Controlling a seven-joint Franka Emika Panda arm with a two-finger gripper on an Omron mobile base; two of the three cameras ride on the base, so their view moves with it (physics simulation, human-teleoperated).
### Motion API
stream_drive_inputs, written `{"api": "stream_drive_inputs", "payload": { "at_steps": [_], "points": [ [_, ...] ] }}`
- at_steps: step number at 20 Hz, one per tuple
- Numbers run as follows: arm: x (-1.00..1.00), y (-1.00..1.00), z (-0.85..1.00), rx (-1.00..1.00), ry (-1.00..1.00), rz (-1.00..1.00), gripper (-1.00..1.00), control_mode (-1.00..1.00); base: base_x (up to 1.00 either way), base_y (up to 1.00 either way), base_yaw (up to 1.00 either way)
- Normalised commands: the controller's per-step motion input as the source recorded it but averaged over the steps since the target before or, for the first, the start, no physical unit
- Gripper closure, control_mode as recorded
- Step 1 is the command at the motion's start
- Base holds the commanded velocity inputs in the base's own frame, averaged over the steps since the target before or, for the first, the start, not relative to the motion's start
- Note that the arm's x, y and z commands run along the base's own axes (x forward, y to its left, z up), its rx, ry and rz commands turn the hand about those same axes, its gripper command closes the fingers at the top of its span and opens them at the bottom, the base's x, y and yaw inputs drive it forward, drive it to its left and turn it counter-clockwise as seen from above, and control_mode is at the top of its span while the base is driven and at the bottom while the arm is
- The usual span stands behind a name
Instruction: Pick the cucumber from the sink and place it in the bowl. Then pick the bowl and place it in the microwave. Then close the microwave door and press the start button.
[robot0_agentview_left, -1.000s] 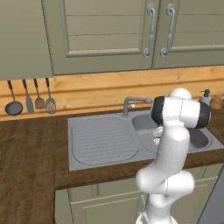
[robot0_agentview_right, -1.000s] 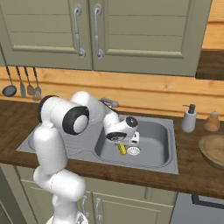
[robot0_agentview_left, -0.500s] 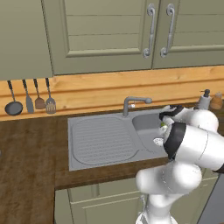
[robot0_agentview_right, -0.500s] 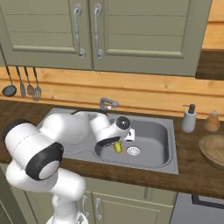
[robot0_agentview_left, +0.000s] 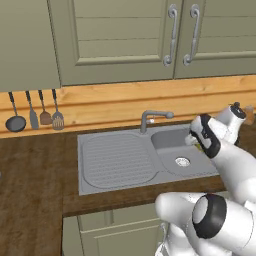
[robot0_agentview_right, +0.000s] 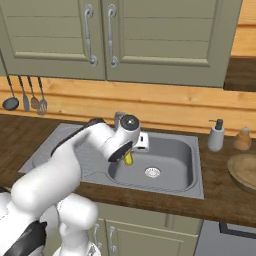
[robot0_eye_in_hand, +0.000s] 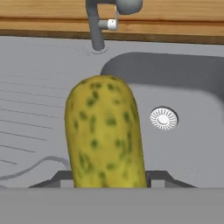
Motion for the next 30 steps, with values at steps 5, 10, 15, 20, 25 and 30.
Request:
{"api": "stream_drive_inputs", "payload": {
  "at_steps": [5, 10, 15, 20, 25, 30],
  "points": [
    [-0.48, 0.78, 0.36, -0.25, 0.00, 0.00, 1.00, -1.00, 0.00, 0.00, 0.00],
    [-0.34, 0.57, 0.15, -0.25, 0.00, 0.00, 1.00, -1.00, 0.00, 0.00, 0.00],
    [-0.36, 0.08, 0.16, -0.14, 0.01, 0.00, 1.00, 1.00, -0.11, -0.10, 0.00],
    [0.00, 0.00, 0.00, 0.00, 0.00, 0.00, 1.00, 1.00, -0.57, -0.82, 0.00],
    [0.00, 0.00, 0.00, 0.00, 0.00, 0.00, 1.00, 1.00, -0.19, -1.00, 0.00],
    [0.00, 0.00, 0.00, 0.00, 0.00, 0.00, 1.00, 1.00, 0.08, -1.00, 0.00]
  ]
}}
